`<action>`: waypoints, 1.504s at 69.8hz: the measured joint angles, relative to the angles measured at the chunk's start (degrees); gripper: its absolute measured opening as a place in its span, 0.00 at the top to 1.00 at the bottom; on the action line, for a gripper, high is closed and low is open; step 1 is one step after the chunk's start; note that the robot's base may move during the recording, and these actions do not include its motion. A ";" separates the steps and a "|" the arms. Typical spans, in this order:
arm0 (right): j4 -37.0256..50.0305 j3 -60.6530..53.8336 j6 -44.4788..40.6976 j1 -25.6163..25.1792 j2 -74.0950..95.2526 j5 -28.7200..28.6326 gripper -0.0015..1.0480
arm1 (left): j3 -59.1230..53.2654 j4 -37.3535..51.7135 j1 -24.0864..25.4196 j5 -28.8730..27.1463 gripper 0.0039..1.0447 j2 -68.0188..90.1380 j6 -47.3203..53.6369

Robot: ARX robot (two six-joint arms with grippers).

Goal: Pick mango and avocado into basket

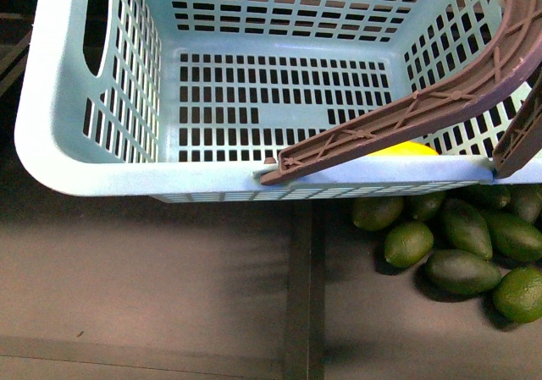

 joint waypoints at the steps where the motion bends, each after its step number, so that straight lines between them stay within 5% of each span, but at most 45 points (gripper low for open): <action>1: 0.09 -0.07 0.57 0.70 -0.63 0.50 0.40 | 0.00 0.00 0.00 0.00 0.88 0.00 0.00; 13: 2.58 -0.37 9.53 14.49 -5.86 10.29 0.40 | 0.00 0.00 0.00 0.00 0.88 0.00 -0.02; 29: 9.92 -0.50 14.95 40.17 0.07 28.83 0.40 | 0.00 0.00 0.02 0.02 0.88 0.00 -0.04; 42: 13.11 1.46 17.66 51.36 7.61 36.41 0.40 | 0.00 0.00 0.04 0.00 0.88 0.00 -0.02; 61: 15.26 3.69 19.78 54.86 13.94 43.93 0.40 | 0.00 0.00 0.02 0.00 0.88 0.00 -0.02; 79: 15.91 3.43 22.05 54.25 13.40 42.99 0.07 | 0.00 0.00 0.02 0.02 0.88 0.00 -0.09; 97: 10.99 -0.04 20.00 47.95 4.81 45.72 0.09 | 0.00 0.00 0.02 -0.48 0.88 0.00 0.02; 105: 25.75 -8.46 18.58 44.68 -1.68 42.31 0.26 | 0.00 0.00 0.04 -0.42 0.88 0.00 -0.07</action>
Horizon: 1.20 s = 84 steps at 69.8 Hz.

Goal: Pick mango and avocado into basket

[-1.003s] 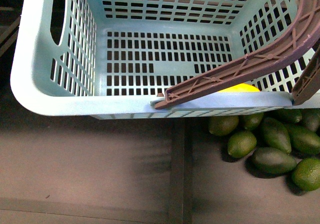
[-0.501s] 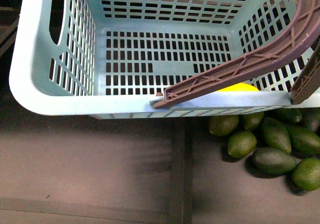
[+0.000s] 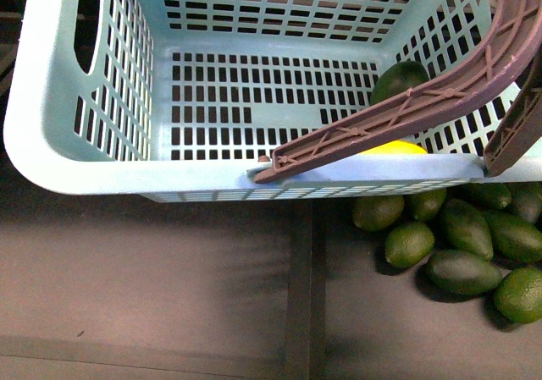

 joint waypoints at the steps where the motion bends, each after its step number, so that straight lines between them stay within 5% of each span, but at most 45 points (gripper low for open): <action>1: 1.75 -1.25 -0.04 -0.22 -0.98 -0.26 0.29 | 0.00 0.00 0.00 0.00 0.88 0.00 0.02; 30: 2.56 -15.23 -1.16 -4.94 -14.86 -5.14 0.98 | 0.00 0.00 -0.02 0.24 0.88 0.00 0.07; 84: -12.07 -23.58 -1.25 -4.98 -38.84 -5.25 0.98 | 0.00 0.00 -0.02 0.26 0.88 0.00 0.04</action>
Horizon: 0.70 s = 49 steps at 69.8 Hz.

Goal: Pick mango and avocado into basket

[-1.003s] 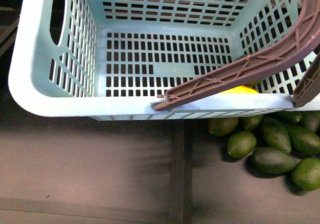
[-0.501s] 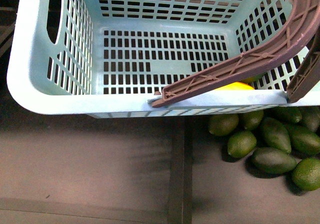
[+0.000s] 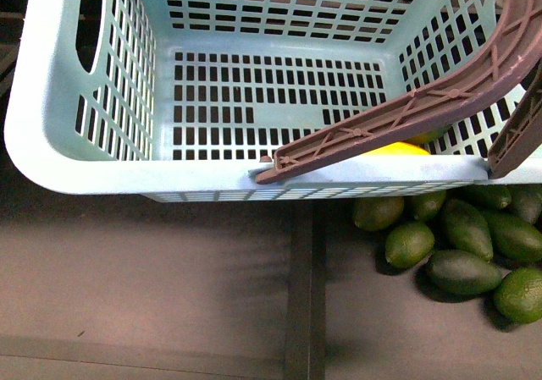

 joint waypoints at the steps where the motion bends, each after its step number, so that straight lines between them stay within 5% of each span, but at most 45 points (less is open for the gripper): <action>1: -0.66 0.00 -0.02 0.00 -0.66 0.00 0.98 | 0.00 0.00 0.00 0.00 0.88 0.00 0.00; 49: -16.98 0.00 0.00 0.00 -17.44 0.00 0.98 | 0.00 0.00 0.00 0.11 0.88 0.00 0.00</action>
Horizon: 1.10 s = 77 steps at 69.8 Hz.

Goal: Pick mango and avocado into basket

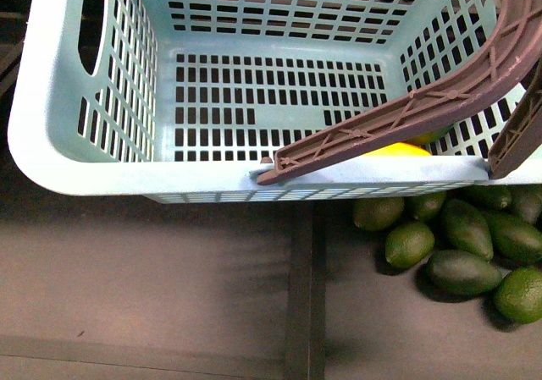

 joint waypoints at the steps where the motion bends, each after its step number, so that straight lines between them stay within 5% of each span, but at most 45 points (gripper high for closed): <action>1: -0.13 0.00 0.00 0.00 -0.15 0.00 0.98 | 0.00 0.00 0.00 0.00 0.88 0.00 0.00; 13: -2.69 0.00 0.00 0.00 -2.64 0.00 0.98 | 0.00 0.00 0.00 0.04 0.88 0.00 -0.02; 19: -11.21 0.02 -0.02 0.00 -9.40 0.13 0.98 | 0.00 0.00 0.00 0.04 0.88 0.00 0.00; 35: -12.41 0.02 0.00 0.00 -12.09 0.07 0.98 | 0.00 0.00 0.00 -0.04 0.88 0.00 -0.02; 58: -12.41 0.02 -0.02 0.00 -12.11 0.09 0.42 | 0.00 0.00 0.00 0.02 0.88 0.00 0.00; 68: -12.41 0.02 0.00 0.00 -12.13 0.09 0.07 | 0.00 0.00 0.00 0.00 0.88 0.00 0.00; 77: -12.44 0.02 -0.02 0.00 -12.13 0.09 0.08 | 0.00 0.00 0.00 0.02 0.88 0.00 0.00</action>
